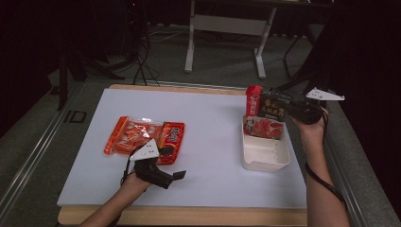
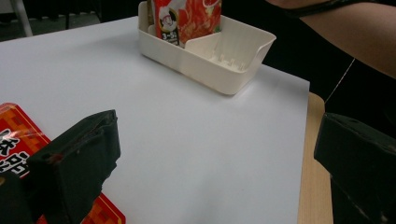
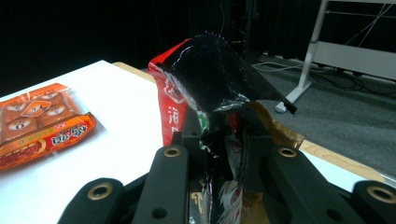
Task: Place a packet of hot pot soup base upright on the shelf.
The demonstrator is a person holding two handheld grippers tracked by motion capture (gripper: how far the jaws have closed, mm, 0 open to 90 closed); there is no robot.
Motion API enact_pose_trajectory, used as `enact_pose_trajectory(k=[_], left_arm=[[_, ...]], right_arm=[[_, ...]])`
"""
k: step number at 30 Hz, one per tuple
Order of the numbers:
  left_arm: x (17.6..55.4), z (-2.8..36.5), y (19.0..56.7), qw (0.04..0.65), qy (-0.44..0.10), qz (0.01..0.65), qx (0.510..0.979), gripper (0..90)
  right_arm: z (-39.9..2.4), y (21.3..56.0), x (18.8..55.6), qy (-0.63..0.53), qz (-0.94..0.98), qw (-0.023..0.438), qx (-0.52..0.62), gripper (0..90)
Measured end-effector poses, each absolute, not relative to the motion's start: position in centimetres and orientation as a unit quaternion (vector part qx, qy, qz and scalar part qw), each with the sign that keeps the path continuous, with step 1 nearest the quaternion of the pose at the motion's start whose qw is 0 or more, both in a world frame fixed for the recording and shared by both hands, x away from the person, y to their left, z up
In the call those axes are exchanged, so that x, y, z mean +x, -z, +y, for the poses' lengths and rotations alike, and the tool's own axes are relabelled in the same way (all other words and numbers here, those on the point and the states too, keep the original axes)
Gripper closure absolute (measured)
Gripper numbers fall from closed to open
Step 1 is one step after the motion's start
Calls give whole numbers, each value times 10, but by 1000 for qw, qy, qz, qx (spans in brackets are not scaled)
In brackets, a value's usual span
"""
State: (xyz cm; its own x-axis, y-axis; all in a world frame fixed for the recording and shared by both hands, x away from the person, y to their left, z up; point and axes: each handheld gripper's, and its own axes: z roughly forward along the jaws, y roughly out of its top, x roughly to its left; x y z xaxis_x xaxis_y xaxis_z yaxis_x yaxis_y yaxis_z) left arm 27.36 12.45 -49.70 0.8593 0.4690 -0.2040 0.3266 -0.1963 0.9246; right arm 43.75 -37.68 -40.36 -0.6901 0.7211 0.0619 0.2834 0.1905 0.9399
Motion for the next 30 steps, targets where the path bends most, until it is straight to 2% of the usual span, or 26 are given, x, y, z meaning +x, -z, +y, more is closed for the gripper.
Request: enact_pose_trajectory(k=[16,19,24,30], left_arm=[[274,123,499,574,-63,259,774,7],[274,124,499,577,-65,257,773,7],[275,126,499,574,-74,253,775,7],[276,127,499,577,-75,250,774,7]], right_arm=[[-392,428,421,-518,753,198,354,743],[-390,426,417,-509,755,201,361,694],[-388,412,410,-512,749,202,369,511],[-387,389,397,-528,733,214,372,377]])
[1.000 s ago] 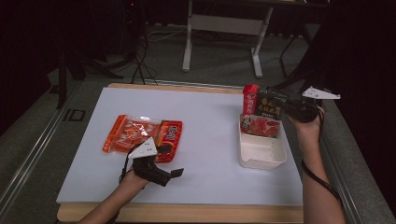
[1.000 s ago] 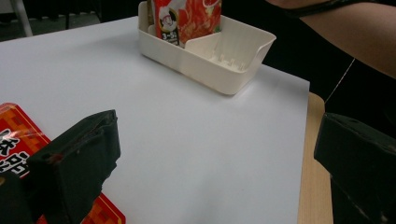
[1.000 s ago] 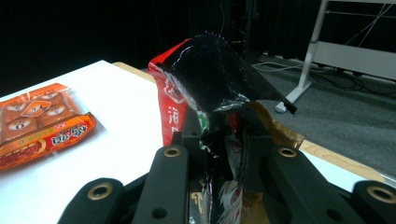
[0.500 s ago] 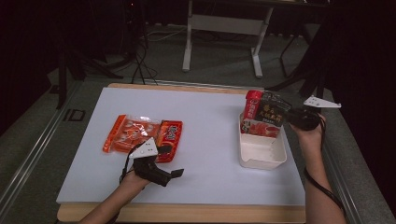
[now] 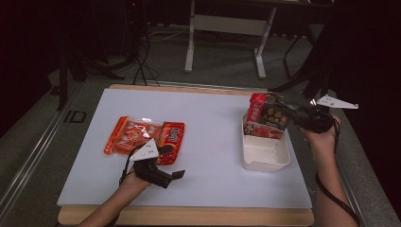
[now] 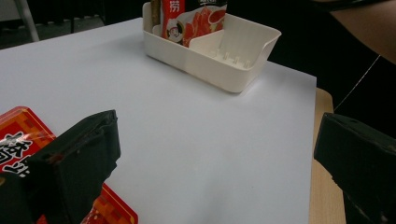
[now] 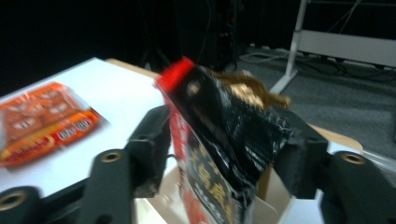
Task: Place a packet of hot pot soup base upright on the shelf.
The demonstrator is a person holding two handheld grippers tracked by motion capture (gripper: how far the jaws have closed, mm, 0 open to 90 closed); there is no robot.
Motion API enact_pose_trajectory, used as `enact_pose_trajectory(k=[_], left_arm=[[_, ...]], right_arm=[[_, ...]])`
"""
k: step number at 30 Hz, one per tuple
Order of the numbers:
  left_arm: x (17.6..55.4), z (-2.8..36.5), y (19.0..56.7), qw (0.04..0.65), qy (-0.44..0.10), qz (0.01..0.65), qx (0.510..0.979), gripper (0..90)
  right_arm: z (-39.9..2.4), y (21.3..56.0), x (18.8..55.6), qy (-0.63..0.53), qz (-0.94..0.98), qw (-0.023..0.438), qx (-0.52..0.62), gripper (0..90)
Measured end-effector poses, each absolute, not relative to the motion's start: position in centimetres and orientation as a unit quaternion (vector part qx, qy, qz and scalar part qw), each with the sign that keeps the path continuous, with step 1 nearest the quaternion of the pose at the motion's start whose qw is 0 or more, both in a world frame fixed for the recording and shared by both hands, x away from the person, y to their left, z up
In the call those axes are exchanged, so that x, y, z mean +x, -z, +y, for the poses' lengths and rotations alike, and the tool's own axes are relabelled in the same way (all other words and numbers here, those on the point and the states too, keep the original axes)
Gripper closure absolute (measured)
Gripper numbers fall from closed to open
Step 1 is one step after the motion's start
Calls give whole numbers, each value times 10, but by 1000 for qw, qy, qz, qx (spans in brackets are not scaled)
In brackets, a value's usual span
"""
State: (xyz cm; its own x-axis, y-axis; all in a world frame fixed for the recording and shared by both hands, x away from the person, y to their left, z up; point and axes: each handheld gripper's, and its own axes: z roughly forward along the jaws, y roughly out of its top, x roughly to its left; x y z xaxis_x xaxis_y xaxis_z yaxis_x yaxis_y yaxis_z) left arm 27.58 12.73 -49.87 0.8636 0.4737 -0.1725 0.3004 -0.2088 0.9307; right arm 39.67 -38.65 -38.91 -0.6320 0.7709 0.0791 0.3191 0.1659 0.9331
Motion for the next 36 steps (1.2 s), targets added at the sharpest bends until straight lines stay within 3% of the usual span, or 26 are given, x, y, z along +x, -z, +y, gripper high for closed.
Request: enact_pose_trajectory(k=[7,20,31,36], left_arm=[[279,131,501,574,-67,260,773,7],[278,139,490,565,-58,260,781,7],[277,163,487,558,-76,262,784,71],[277,177,481,560,-93,266,779,152]], right_arm=[[-376,370,374,-556,711,223,368,141],[-344,379,330,-576,721,203,328,140],[-316,403,301,-585,744,159,283,143],[-305,408,287,-589,744,146,279,143]])
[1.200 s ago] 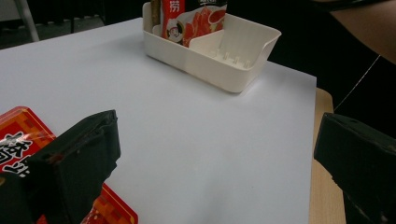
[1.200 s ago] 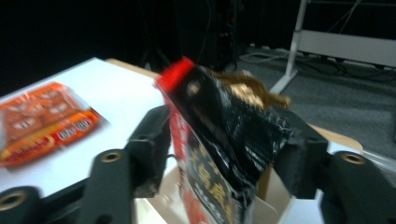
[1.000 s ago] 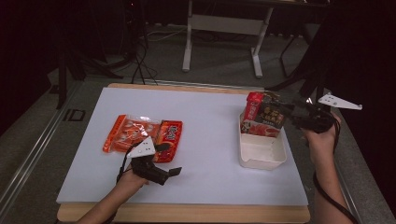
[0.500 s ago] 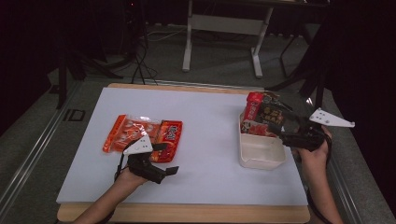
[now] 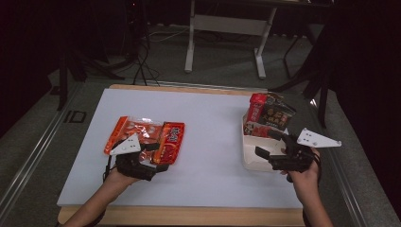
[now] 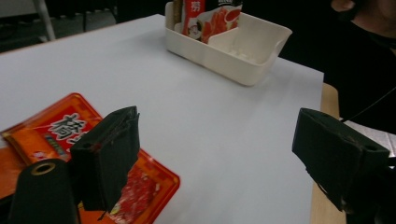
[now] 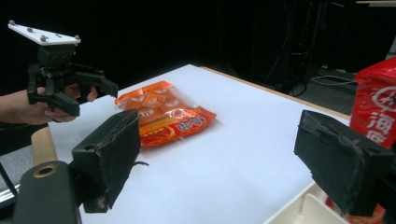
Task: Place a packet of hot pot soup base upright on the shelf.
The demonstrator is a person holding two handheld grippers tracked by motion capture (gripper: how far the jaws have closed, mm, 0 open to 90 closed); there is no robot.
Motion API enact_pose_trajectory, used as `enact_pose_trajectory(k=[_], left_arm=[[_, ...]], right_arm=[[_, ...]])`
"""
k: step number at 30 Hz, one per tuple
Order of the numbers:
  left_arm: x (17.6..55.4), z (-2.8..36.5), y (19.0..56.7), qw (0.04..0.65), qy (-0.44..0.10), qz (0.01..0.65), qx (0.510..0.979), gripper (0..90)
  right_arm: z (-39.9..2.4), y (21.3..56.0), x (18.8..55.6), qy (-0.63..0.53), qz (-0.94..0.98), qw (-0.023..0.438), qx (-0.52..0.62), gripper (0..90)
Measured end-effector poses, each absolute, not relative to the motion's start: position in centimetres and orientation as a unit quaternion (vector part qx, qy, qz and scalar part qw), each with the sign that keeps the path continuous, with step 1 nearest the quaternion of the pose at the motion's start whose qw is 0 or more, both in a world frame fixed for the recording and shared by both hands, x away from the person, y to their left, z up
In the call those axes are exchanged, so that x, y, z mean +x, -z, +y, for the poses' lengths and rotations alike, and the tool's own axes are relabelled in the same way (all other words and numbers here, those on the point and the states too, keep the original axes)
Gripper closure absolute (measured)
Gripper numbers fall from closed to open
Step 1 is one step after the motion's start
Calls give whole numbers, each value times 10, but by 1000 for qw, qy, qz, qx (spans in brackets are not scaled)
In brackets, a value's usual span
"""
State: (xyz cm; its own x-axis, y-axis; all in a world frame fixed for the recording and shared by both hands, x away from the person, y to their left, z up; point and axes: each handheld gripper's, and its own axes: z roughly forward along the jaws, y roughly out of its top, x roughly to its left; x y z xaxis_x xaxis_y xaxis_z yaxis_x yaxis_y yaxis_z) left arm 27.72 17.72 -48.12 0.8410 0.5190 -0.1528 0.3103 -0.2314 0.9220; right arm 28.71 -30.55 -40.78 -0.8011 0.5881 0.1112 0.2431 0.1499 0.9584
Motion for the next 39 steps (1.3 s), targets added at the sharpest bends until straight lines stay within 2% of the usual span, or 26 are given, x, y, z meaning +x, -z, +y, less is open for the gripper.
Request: enact_pose_trajectory(k=[6,9,14,23,29,39], left_arm=[[282,199,472,552,-106,291,774,165],[285,211,468,551,-113,303,770,214],[293,232,463,534,-137,331,766,375],[317,272,472,495,-185,394,752,750],[338,292,484,459,-198,429,752,889],[376,293,503,426,-197,458,755,899]], right_arm=[[-296,414,277,-583,750,144,278,143],[-292,417,273,-578,753,143,279,143],[-290,421,270,-580,754,134,279,143],[-285,427,266,-580,757,123,274,144],[-283,430,267,-575,761,117,276,145],[-278,434,267,-572,769,104,267,146]])
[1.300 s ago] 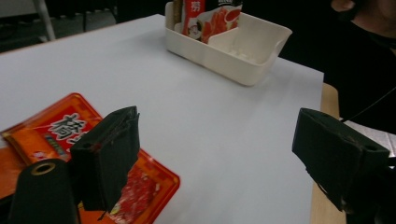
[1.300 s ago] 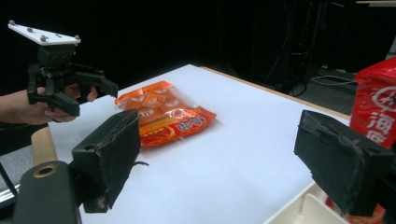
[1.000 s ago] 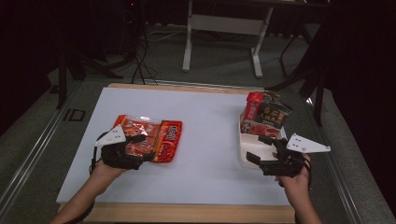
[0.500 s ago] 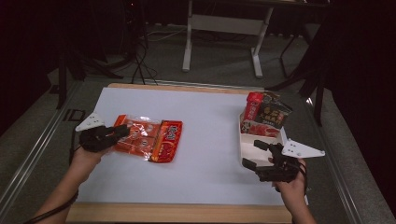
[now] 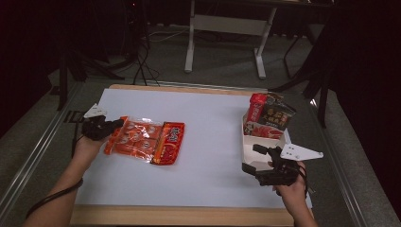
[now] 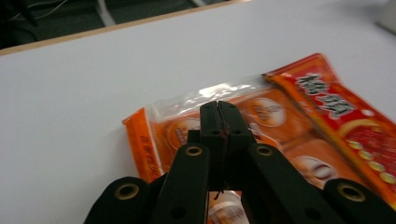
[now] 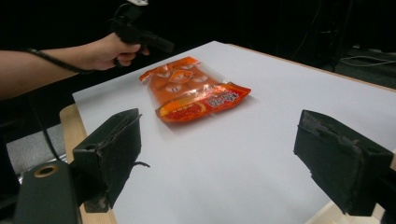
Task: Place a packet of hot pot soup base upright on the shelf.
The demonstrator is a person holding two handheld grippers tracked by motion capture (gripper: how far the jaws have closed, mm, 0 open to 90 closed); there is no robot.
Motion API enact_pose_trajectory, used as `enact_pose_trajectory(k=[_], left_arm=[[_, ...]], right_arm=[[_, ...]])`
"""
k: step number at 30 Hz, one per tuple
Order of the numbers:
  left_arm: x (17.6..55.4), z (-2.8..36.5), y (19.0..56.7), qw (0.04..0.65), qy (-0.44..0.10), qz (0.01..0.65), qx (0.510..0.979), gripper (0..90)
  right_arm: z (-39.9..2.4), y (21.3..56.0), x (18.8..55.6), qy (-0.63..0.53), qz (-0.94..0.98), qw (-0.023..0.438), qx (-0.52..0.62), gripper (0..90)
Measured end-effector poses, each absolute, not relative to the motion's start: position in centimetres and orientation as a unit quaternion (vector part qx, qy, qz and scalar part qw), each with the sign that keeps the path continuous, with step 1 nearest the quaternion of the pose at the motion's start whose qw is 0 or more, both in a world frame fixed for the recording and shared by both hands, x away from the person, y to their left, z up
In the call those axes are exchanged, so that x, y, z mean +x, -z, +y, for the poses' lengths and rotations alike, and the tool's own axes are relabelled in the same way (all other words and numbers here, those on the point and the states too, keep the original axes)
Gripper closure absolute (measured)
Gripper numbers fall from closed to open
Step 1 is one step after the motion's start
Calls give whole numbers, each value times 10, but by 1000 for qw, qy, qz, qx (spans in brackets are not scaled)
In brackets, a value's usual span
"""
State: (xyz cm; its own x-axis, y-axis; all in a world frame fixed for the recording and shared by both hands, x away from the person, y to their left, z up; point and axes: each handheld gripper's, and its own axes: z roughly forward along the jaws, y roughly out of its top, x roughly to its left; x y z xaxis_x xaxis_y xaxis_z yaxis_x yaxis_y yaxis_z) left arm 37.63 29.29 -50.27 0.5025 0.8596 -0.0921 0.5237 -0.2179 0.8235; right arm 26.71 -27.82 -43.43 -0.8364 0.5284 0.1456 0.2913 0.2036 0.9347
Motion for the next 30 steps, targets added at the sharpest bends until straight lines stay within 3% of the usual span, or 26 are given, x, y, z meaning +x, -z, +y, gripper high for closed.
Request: enact_pose_trajectory(k=[13,30], left_arm=[[425,287,524,380,-192,477,769,900],[451,276,539,330,-184,471,797,900]], right_arm=[[-276,435,267,-575,771,96,256,147],[-278,435,267,-575,770,98,258,147]])
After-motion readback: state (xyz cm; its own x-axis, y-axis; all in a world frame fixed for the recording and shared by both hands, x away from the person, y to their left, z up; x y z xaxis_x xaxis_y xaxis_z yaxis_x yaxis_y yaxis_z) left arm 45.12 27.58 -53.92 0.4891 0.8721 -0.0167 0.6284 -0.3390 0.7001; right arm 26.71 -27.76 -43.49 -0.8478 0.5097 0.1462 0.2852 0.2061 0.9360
